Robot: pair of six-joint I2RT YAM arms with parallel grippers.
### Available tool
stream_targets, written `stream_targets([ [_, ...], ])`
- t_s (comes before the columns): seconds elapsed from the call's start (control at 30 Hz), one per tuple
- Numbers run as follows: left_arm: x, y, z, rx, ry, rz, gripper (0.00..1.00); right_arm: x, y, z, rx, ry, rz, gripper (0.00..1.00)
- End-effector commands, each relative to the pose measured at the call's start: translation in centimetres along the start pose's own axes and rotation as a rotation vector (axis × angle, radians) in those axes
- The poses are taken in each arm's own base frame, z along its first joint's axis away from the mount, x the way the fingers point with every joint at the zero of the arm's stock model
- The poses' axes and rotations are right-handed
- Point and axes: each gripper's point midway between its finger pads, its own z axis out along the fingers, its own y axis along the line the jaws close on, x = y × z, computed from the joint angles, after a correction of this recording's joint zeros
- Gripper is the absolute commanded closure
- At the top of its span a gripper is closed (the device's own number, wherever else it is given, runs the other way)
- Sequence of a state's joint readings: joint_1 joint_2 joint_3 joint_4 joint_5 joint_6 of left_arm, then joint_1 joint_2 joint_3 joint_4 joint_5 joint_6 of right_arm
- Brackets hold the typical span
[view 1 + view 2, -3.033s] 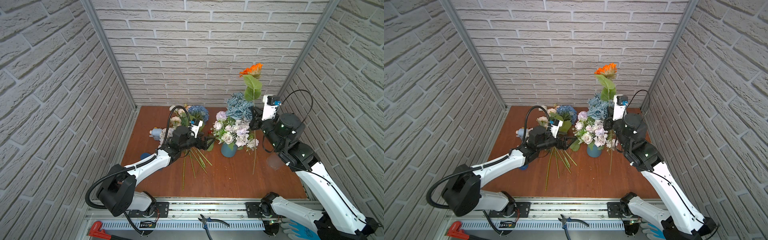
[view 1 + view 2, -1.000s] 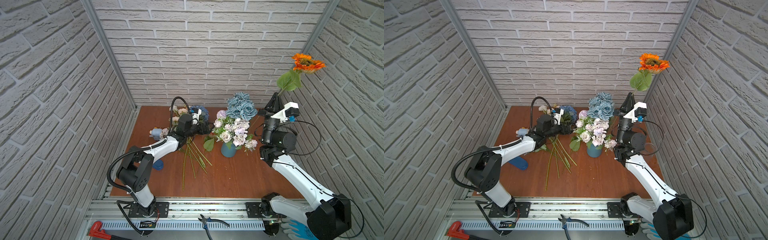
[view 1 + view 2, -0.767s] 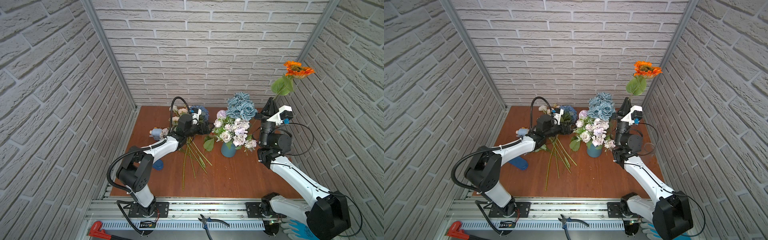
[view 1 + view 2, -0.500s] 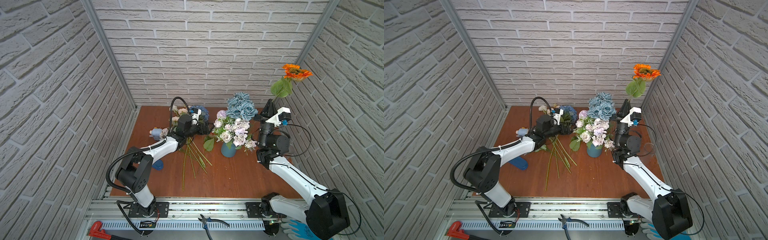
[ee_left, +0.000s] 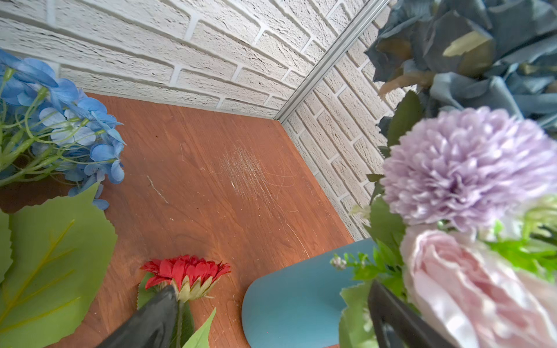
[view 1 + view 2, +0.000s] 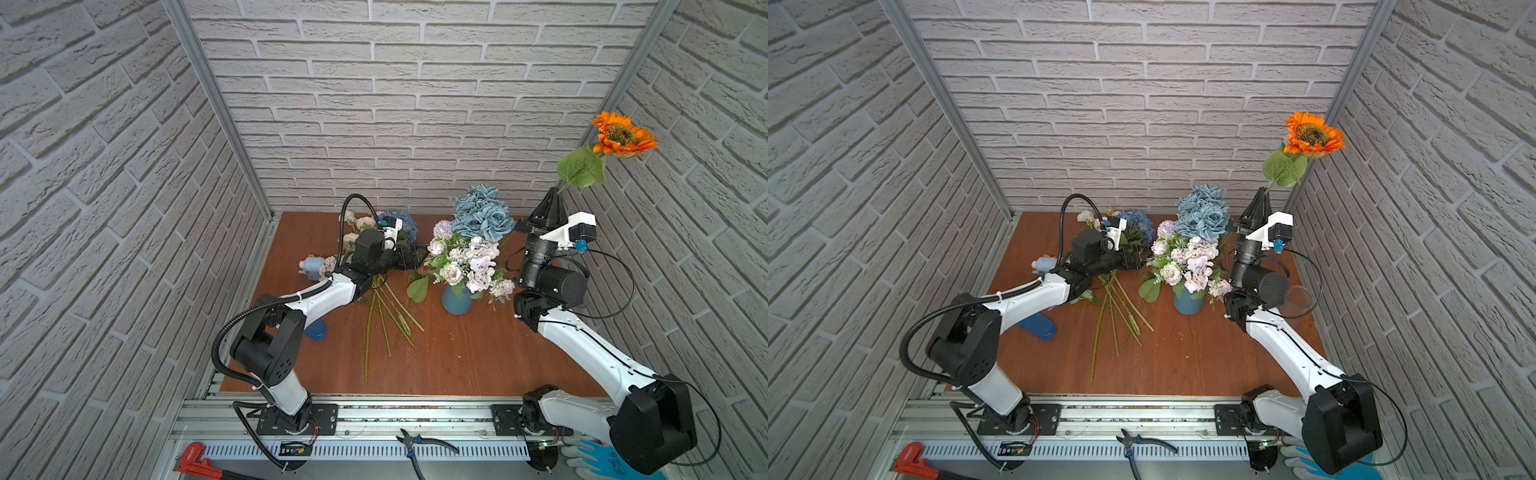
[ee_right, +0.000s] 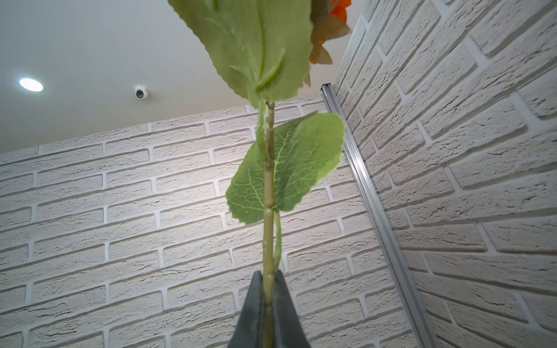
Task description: Arrange the flowers into the vase
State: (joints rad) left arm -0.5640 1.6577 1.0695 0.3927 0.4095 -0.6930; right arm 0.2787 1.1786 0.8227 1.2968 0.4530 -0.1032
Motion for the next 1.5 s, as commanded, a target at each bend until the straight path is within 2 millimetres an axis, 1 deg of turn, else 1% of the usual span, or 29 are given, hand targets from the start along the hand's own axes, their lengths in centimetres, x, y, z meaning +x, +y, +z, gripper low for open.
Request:
stream_targets([
  [0.0,-1.2,-1.5,-0.8,0.040,-0.043,0.032,0.02,-1.5,0.4,0.7,-0.012,-0.038,0.040,0.94],
  [0.1,-1.3,-1.5,-0.8,0.042,-0.046,0.034,0.02,0.3,0.3,0.1,-0.014,0.015,0.034,0.94],
  [0.2,-1.3,-1.5,-0.9,0.043,-0.048,0.034,0.02,2.1,0.0,-0.8,-0.018,0.063,0.028,0.94],
  [0.43,-1.3,-1.5,-1.1,0.041,-0.052,0.032,0.02,6.3,-0.3,-3.7,-0.057,0.187,0.040,0.94],
  [0.67,-1.3,-1.7,-1.1,0.045,-0.052,0.028,0.02,8.7,-0.9,-6.4,-0.080,0.295,0.053,0.94],
  [0.8,-1.4,-1.7,-1.1,0.045,-0.055,0.029,0.02,10.4,-0.6,-8.1,-0.128,0.383,0.054,0.92],
  [0.93,-1.3,-1.9,-1.1,0.048,-0.054,0.029,0.02,11.3,-0.7,-9.5,-0.147,0.440,0.062,0.87],
  [1.03,-1.2,-1.9,-1.3,0.046,-0.054,0.029,0.02,12.2,-0.6,-10.3,-0.159,0.498,0.057,0.80],
  [1.07,-1.2,-1.9,-1.3,0.046,-0.055,0.029,0.02,12.4,-0.4,-10.5,-0.177,0.517,0.050,0.74],
  [1.13,-1.2,-1.9,-1.4,0.046,-0.057,0.031,0.02,12.5,-0.4,-10.9,-0.189,0.540,0.033,0.66],
  [1.2,-1.2,-1.8,-1.5,0.042,-0.058,0.030,0.02,12.1,-1.1,-11.0,-0.158,0.546,0.019,0.59],
  [1.23,-1.2,-1.9,-1.6,0.041,-0.059,0.031,0.02,11.8,-1.5,-11.0,-0.143,0.547,0.002,0.55],
  [1.27,-1.2,-1.8,-1.6,0.040,-0.058,0.032,0.02,11.4,-1.7,-11.0,-0.139,0.544,-0.019,0.54],
  [1.33,-1.1,-1.9,-1.7,0.039,-0.059,0.034,0.02,10.6,-2.1,-10.9,-0.129,0.532,-0.046,0.49],
  [1.47,-1.1,-1.8,-1.7,0.038,-0.058,0.032,0.02,8.4,-2.5,-10.2,-0.109,0.505,-0.076,0.34],
])
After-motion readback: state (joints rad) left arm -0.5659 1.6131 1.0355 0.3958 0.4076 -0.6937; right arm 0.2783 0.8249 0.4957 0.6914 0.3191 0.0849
